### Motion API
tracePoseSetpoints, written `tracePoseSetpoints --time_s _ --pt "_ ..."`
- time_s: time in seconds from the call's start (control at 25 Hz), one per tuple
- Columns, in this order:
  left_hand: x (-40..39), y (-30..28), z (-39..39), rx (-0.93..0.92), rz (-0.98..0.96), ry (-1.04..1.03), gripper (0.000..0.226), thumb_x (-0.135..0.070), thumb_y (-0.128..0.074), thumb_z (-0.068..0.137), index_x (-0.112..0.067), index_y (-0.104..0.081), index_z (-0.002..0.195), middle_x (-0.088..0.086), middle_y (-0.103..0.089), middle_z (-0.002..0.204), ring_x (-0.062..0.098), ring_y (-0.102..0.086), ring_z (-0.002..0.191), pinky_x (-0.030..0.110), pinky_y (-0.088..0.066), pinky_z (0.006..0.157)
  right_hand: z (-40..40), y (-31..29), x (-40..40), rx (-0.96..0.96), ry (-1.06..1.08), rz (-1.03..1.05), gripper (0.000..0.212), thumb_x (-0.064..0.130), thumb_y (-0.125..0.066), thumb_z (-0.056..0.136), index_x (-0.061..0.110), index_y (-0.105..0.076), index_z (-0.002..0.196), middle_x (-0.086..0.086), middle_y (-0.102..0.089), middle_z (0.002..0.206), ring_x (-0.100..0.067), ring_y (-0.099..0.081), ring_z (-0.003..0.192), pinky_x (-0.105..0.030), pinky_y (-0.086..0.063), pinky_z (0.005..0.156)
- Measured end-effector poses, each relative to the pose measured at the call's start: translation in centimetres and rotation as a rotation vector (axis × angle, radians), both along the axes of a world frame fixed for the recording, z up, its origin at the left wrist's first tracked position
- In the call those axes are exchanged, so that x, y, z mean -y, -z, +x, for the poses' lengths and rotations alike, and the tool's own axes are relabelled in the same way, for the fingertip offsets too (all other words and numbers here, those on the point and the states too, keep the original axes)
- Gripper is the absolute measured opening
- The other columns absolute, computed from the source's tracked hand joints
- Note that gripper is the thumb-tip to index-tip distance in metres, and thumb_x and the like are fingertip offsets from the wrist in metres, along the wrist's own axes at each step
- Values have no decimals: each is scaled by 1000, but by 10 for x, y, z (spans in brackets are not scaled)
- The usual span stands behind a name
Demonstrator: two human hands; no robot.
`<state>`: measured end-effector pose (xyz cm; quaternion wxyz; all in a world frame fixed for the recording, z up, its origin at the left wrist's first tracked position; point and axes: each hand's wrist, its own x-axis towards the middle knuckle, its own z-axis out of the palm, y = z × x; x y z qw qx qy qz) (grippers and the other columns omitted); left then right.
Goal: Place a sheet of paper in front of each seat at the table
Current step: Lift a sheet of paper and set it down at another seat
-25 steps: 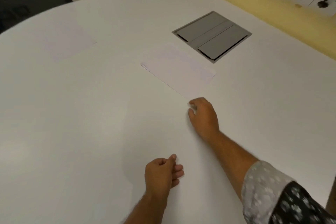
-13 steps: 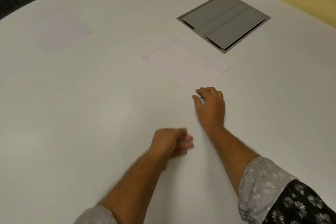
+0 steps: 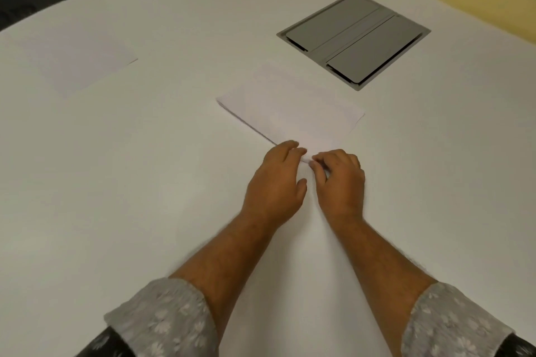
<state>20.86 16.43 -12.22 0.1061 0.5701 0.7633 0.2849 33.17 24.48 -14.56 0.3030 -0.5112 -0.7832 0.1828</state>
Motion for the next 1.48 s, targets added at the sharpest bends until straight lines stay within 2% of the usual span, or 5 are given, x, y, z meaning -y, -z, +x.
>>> tracePoseSetpoints --time_s 0.36,0.52,0.96,1.28,1.48 --pt "-11 28 -8 -158 164 -188 58 -22 -71 96 -29 -52 150 2 -51 156 27 -51 137 48 -47 109 1 4 1 4 39 152 14 23 -59 102 18 -71 108 0 -67 110 -19 -61 98 -38 -49 83" --pt "-8 24 -12 20 219 -214 43 -26 -64 101 -25 -61 144 5 -67 117 21 -67 95 41 -59 85 0 4 6 -57 -41 163 11 24 -54 105 21 -63 108 2 -63 108 -17 -62 93 -38 -46 83" --pt "-1 16 -13 460 333 -211 40 -48 -53 100 -23 -68 126 -18 -67 119 -9 -64 95 8 -54 78 4 -3 4 -411 50 -25 35 30 -53 106 13 -54 137 2 -57 138 -10 -66 97 -5 -47 77" --pt "18 16 -21 661 514 -376 22 -3 -72 88 -21 -68 101 -24 -70 97 6 -46 50 16 -40 52 6 1 -3 -528 136 -81 52 27 -71 96 16 -51 142 10 -54 136 -6 -66 107 -7 -52 71" --pt "71 -23 -9 597 408 -289 45 3 -68 89 -24 -66 126 -15 -68 129 15 -67 117 48 -60 91 14 -7 -1 -568 118 -167 46 21 -79 92 12 -57 131 -2 -55 132 -11 -67 93 -13 -55 72"
